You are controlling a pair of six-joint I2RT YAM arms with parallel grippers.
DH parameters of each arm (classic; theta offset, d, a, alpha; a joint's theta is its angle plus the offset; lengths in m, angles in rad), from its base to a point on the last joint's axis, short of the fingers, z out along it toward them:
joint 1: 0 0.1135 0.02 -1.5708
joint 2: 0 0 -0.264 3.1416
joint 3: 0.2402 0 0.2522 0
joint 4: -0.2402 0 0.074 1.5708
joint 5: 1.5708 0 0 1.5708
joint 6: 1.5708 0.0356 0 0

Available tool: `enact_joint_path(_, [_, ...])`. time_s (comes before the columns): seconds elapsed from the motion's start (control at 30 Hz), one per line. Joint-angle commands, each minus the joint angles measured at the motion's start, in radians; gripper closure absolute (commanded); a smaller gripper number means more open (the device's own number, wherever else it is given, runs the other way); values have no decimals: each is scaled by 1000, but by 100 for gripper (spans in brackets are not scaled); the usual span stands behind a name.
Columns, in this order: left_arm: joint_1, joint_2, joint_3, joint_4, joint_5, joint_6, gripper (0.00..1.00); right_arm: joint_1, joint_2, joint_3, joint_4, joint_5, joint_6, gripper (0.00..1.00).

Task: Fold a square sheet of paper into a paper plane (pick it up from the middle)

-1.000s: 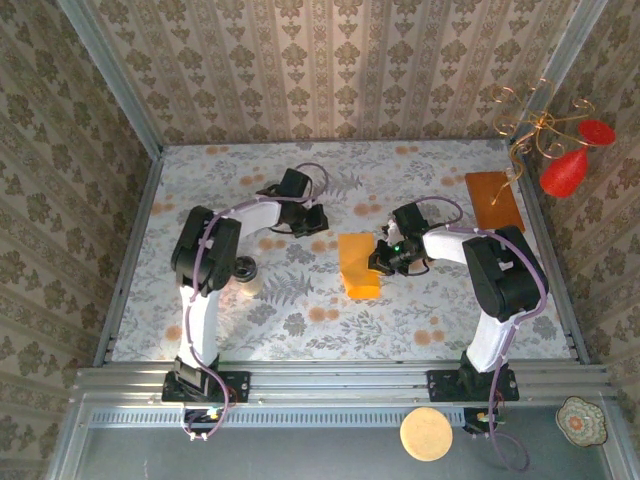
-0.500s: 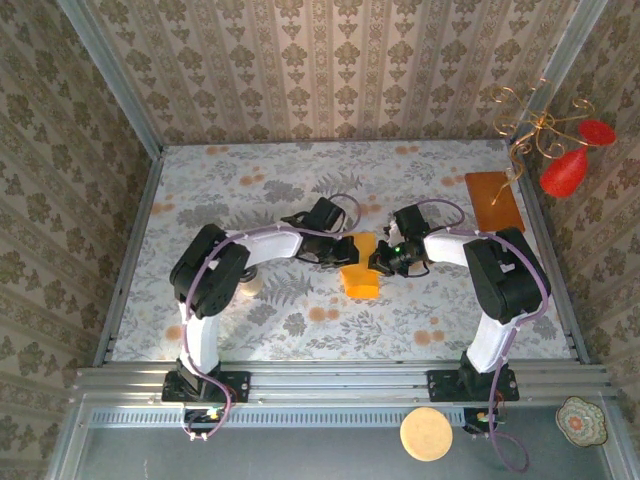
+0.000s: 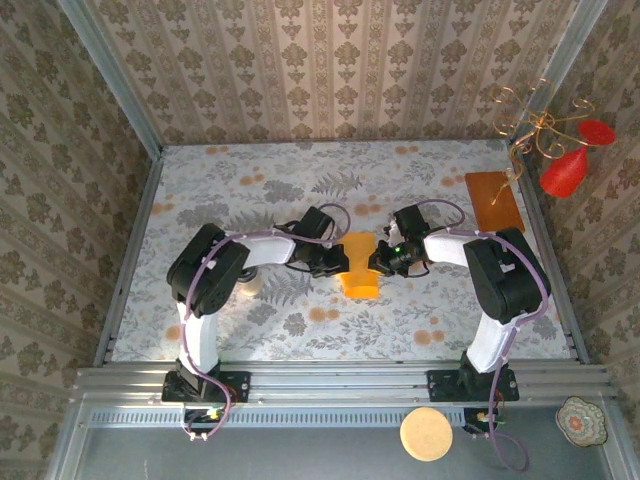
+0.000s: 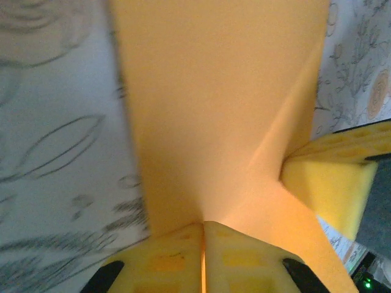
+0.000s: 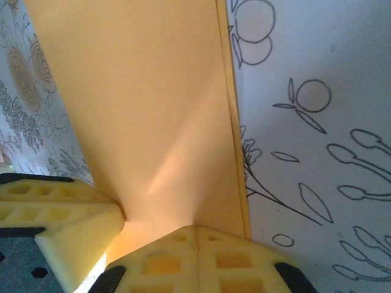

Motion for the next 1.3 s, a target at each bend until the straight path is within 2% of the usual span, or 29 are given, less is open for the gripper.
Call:
enact_joint_path(0.0, [57, -73, -66, -147, -67, 45, 89, -15, 92, -66, -125, 247, 8, 93])
enact_joint_path(0.17, [35, -163, -34, -114, -41, 51, 88, -15, 92, -61, -126, 248, 6, 93])
enact_joint_path(0.27, [4, -127, -7, -4, 52, -17, 88, -17, 97, -58, -124, 250, 7, 93])
enact_joint_path(0.33, [-24, -83, 18, 34, 74, -44, 88, -17, 101, -56, -123, 248, 7, 93])
enact_joint_path(0.47, [-63, -7, 52, 6, 63, -45, 89, -16, 105, -57, -123, 248, 8, 93])
enact_joint_path(0.67, [-76, 6, -16, -28, 11, -36, 89, -22, 112, -54, -126, 257, 4, 94])
enact_joint_path(1.03, [-42, -184, -260, -81, -50, -40, 89, -32, 113, -52, -131, 271, 1, 93])
enact_joint_path(1.17, [-49, -262, -225, -46, -53, -28, 89, -32, 111, -50, -136, 272, -2, 94])
enact_joint_path(1.27, [-62, -262, -159, -14, -56, -16, 89, -32, 107, -54, -137, 275, 0, 94])
